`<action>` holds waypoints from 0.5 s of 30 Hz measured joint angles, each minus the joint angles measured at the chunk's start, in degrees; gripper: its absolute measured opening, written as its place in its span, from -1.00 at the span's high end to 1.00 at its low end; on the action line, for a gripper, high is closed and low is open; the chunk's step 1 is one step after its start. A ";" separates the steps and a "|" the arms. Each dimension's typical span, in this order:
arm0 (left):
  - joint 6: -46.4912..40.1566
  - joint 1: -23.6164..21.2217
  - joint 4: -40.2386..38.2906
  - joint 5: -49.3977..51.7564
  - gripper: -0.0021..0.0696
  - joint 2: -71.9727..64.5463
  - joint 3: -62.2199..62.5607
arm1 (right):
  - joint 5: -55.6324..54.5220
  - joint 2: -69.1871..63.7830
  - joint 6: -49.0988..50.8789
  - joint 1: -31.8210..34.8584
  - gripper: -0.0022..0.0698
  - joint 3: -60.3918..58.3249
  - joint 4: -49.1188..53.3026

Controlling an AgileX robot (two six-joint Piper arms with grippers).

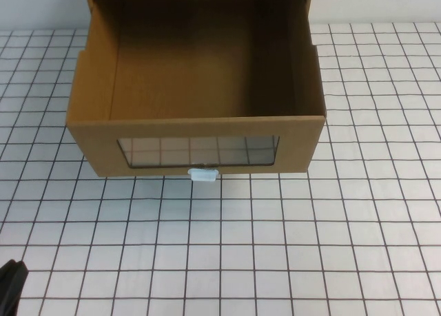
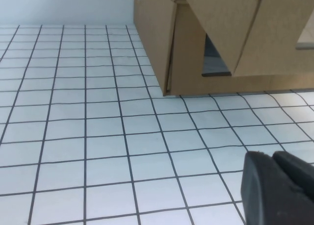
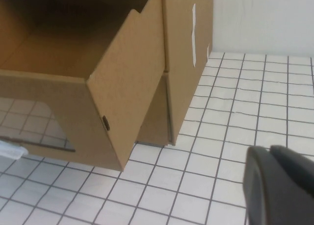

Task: Open the shoe box
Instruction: 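Pull the top drawer of the cardboard box fully open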

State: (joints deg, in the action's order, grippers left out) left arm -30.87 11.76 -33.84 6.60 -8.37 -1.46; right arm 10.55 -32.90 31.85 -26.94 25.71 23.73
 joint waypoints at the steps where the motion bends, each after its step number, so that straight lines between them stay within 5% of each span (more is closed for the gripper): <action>1: -0.03 0.00 -0.12 0.00 0.95 0.00 0.00 | -0.33 0.00 0.00 0.00 0.98 0.00 0.00; 15: -0.12 0.00 -0.61 0.00 0.95 0.00 0.00 | -0.56 0.00 0.00 0.00 0.98 0.00 -1.22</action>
State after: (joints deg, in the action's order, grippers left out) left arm -31.00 11.76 -34.45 6.60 -8.37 -1.46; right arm 9.99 -32.90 31.85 -26.94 25.71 22.51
